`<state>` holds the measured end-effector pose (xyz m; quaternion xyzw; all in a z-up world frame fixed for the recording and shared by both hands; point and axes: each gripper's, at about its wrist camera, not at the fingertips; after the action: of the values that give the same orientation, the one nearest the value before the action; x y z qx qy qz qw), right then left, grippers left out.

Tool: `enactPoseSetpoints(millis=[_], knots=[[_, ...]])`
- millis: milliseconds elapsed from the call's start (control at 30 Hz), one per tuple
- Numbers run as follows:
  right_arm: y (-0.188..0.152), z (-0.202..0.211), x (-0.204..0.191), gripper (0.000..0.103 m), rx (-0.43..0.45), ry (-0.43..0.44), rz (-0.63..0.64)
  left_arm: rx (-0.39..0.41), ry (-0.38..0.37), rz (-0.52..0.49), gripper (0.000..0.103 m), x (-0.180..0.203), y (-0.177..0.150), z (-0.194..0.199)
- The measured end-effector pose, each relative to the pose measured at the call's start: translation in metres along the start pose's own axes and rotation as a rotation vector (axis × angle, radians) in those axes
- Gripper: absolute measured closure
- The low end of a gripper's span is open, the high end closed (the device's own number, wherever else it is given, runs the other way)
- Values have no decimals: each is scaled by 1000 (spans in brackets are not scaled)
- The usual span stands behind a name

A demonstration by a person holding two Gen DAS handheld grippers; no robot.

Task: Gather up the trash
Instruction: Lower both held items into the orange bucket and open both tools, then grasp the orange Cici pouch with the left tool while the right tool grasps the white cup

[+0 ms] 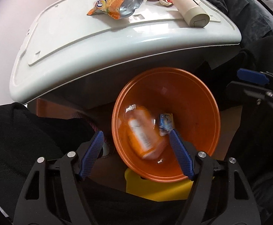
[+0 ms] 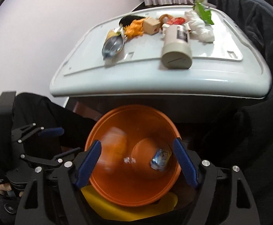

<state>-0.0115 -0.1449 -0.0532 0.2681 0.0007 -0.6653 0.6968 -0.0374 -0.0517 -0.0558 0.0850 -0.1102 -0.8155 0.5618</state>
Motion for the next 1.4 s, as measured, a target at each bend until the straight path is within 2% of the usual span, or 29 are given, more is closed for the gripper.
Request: enactPoseSetpoints(millis=[233,333,433,600,667,800,900,1067,1200,1333,1367,1400], knots=[[1,-1,1,25,6,2,-7,0,-11,19,32,0,4,-3],[4,3,5,25,15,0,-16,24,-39,41,32,-8,6,0],[18,9,9,25,41,-10,-26,91,-67,94,32,-26,16,16],[65,20,16,25,126,-48,-49,217,-55,170,30,-52,45,45],[83,21,19,25,157,-65,-63,261,-44,212,24,-61,59,47],[118,12,25,25,188,-110,-91,324,-58,277,23,-73,81,45],[135,-3,29,25,181,-140,-113,371,-18,301,23,-78,90,41],[148,-33,28,25,133,-164,-131,401,24,321,23,-81,85,28],[151,-53,23,25,95,-198,-120,411,51,299,23,-79,79,27],[152,-75,19,26,47,-280,-99,432,57,269,23,-75,76,28],[151,-78,17,29,47,-302,-83,430,59,262,23,-75,76,28],[149,-81,11,40,63,-358,-28,428,59,260,23,-75,76,27]])
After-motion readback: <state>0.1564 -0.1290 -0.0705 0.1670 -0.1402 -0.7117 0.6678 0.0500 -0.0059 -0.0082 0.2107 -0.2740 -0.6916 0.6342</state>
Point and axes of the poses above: each gripper's, at about its wrist camera, not at the fingertips, and z roughly against the way its jaws point, x to its right, y to its top, and after that the axes turned 8 degrees about -z, right-handed
